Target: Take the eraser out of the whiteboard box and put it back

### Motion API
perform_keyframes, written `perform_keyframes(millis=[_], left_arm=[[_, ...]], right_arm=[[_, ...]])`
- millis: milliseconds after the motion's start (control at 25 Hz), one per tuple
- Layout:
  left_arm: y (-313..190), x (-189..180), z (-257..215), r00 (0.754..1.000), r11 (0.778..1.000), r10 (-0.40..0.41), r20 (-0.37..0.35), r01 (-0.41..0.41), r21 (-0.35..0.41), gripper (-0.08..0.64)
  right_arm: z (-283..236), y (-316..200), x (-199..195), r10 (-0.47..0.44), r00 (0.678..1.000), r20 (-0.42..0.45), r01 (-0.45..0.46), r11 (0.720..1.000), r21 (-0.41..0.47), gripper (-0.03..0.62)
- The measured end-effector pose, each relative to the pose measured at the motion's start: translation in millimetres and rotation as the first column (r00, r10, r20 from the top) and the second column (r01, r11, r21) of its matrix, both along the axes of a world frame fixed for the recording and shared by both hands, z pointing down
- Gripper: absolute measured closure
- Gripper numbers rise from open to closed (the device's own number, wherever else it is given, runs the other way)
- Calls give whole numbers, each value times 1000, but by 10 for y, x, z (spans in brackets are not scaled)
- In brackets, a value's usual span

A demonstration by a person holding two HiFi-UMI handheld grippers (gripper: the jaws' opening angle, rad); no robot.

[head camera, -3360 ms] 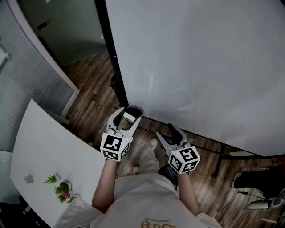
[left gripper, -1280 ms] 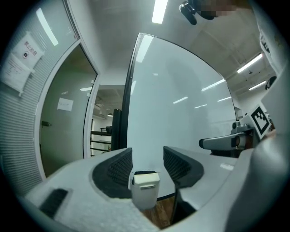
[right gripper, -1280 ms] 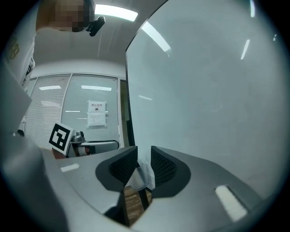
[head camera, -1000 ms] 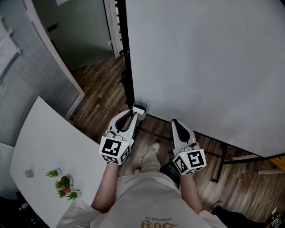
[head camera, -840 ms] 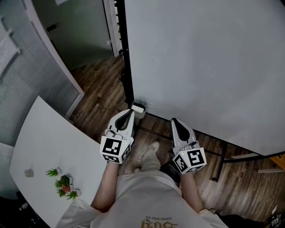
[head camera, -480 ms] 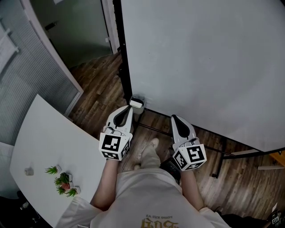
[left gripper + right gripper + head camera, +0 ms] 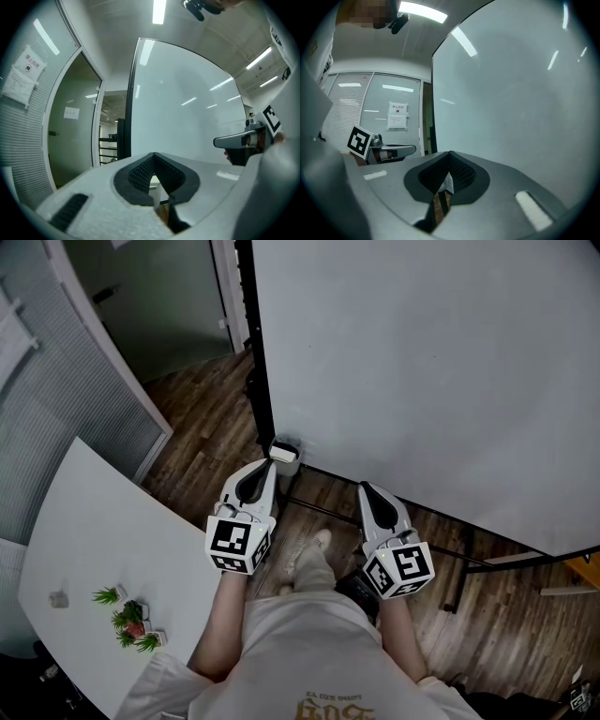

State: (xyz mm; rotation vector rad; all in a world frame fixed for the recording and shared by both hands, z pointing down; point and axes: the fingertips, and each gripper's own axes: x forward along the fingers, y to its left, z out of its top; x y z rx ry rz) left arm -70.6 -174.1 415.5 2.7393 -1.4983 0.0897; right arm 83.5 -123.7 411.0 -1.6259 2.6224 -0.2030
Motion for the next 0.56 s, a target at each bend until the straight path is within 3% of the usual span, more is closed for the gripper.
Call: perform_keyframes(millis=[560], left_arm=[[-7, -79, 16, 1000, 1000, -4, -6, 4, -13, 563]], right_arm=[[8, 20, -59, 1, 1000, 5, -1, 1000, -4, 581]])
